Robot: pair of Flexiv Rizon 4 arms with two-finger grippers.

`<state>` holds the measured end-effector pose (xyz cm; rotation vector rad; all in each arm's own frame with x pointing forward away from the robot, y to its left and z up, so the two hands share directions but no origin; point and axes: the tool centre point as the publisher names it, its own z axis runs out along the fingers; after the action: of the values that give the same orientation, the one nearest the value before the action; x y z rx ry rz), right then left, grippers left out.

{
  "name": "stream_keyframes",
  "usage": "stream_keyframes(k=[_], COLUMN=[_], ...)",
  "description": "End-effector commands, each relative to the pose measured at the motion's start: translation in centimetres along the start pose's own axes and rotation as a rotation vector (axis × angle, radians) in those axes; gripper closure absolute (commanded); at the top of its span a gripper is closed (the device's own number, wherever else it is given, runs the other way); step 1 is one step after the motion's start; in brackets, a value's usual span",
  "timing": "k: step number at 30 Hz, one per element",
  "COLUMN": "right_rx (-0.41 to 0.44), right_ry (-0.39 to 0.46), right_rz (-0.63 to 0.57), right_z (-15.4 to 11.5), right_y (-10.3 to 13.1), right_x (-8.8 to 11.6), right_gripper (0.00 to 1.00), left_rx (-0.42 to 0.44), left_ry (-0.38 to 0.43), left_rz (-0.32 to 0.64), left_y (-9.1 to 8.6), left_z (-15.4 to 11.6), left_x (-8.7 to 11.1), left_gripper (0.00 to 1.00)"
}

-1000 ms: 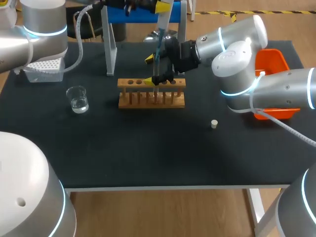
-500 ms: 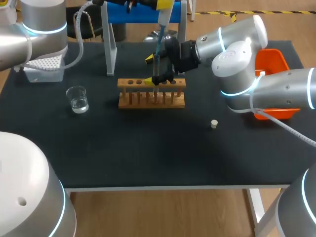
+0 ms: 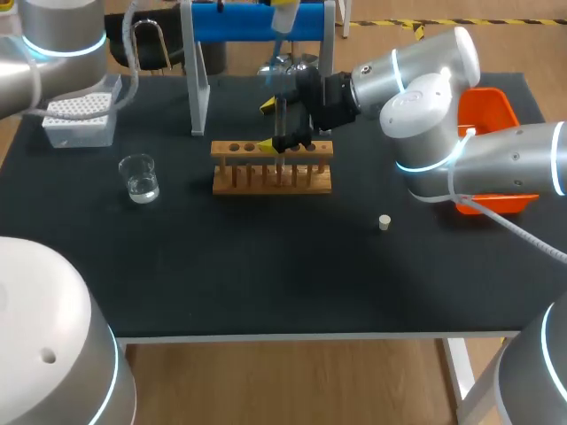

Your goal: Invert the test tube, pick up the pipette, mount the tip to pipette, aspirate from beaker and dispense into the tube, eject the tip, return the pipette, and cap with the stopper.

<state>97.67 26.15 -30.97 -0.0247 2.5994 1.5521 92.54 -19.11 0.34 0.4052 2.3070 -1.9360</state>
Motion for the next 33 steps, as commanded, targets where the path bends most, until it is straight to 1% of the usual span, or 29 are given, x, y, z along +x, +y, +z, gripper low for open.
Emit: stream_keyframes(k=[1,4,7,10,11,14,15,17,18,19,20,33], right_rx=[0.001,0.001,0.001,0.001,0.001,0.001,0.001,0.001,0.001,0.001,0.001,0.001], right_ry=[0.003,0.003,0.003,0.003,0.003,0.003,0.003,0.003,0.003,0.003,0.003,0.003], right_rz=[0.000,0.000,0.000,0.000,0.000,0.000,0.000,0.000,0.000,0.000,0.000,0.000], right_z=[0.0,0.0,0.0,0.0,0.0,0.0,0.0,0.0,0.0,0.0,0.0,0.0], right_y=[0.0,0.0,0.0,0.0,0.0,0.0,0.0,0.0,0.0,0.0,0.0,0.0], right_x=[-0.1,-0.1,-0.1,-0.1,-0.1,-0.1,-0.1,-0.1,-0.1,-0.1,-0.1,-0.1], right_gripper=[0.00,0.00,0.00,0.00,0.00,0.00,0.00,0.00,0.00,0.00,0.00,0.00], left_rx=[-0.040,-0.046,-0.041,-0.025,-0.022,-0.002,0.016,0.019,0.042,0.047,0.065,0.065], left_ry=[-0.097,-0.150,-0.174,-0.192,-0.197,-0.220,-0.223,-0.238,-0.259,-0.283,-0.282,-0.282], left_rz=[-0.019,-0.049,-0.074,-0.086,-0.090,-0.108,-0.117,-0.130,-0.151,-0.164,-0.171,-0.171], left_y=[-0.5,0.2,1.3,2.5,2.7,3.9,4.3,4.7,5.1,5.3,5.5,5.5], left_z=[-4.3,-6.3,-6.8,-6.5,-6.3,-5.3,-4.7,-4.0,-3.5,-3.1,-2.5,-2.5], left_x=[4.5,7.0,9.3,11.1,11.5,12.8,13.3,13.7,14.0,14.1,14.2,14.2], left_gripper=[1.00,1.00,1.00,1.00,1.00,1.00,1.00,1.00,1.00,1.00,1.00,1.00])
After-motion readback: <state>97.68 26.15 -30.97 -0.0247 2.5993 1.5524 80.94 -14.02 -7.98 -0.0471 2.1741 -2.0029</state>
